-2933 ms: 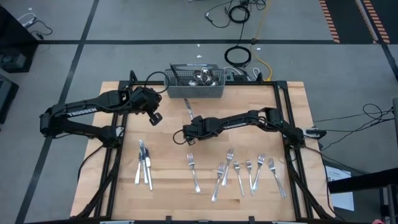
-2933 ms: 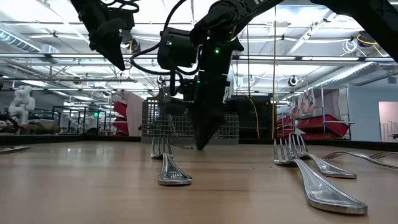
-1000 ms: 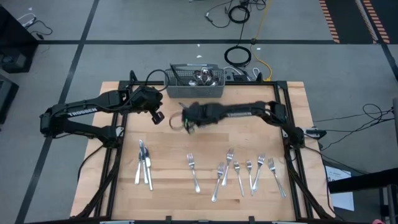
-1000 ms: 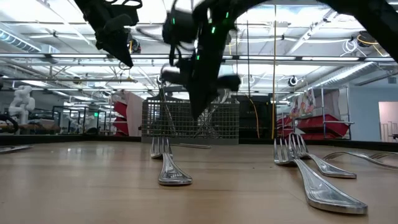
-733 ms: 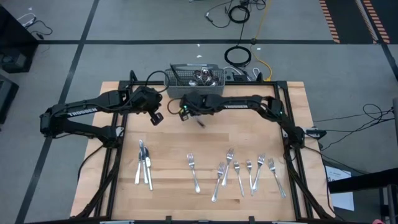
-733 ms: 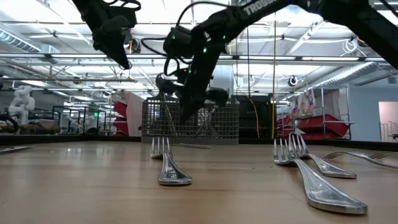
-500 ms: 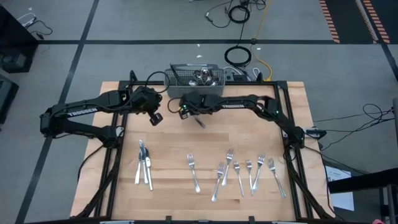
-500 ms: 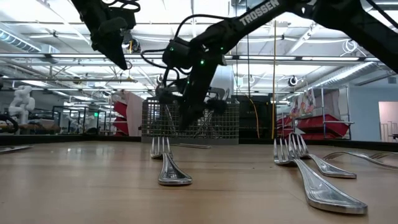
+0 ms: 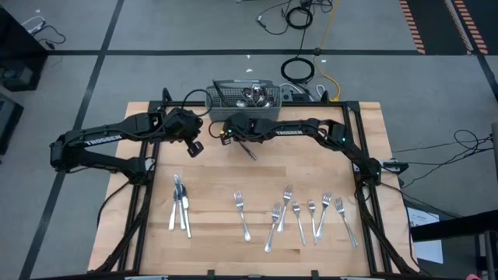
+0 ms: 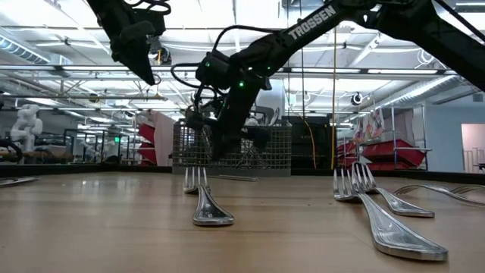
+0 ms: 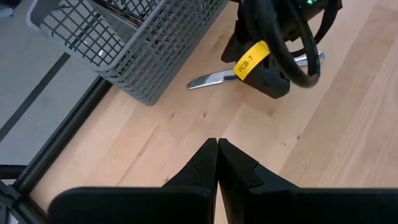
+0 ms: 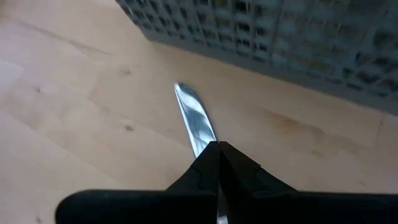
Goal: Sort silverware
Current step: Put the silver knife into the gray utensil holder
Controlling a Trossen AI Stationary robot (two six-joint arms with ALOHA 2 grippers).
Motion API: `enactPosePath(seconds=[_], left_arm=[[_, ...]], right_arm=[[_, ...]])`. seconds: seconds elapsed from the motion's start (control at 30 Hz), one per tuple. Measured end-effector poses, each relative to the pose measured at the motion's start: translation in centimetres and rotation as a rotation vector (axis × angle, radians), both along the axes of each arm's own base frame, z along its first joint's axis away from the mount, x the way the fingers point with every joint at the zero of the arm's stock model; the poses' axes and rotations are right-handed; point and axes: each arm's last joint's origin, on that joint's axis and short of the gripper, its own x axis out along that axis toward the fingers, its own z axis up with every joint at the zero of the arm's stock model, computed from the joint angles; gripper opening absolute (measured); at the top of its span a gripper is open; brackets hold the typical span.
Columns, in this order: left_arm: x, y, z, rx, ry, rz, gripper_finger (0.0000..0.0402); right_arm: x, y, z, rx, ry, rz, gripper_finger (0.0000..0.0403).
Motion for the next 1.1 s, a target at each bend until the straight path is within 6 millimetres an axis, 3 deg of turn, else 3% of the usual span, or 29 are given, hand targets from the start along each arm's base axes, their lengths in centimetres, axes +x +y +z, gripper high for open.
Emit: enactPosePath(seconds=[0.23,0.77,1.1], left_arm=[[0.0,0.0,0.0,0.001,0.007,-0.004,0.0018],[-0.4,-0.1,-0.3,-0.002,0.062,-0.027,0.0018],[-0.4,-0.2,-0.3,-0.020,0.058,-0.039,0.0018]], right_arm=[[0.1,0.1,-1.4,0.024,0.019,-0.019,0.0000],[0.2,0.2,-1.4,-0.022,0.018,-0.060,0.0000],[0.9,0.7,-3.3,-0.008,-0.004,-0.072,0.0000]])
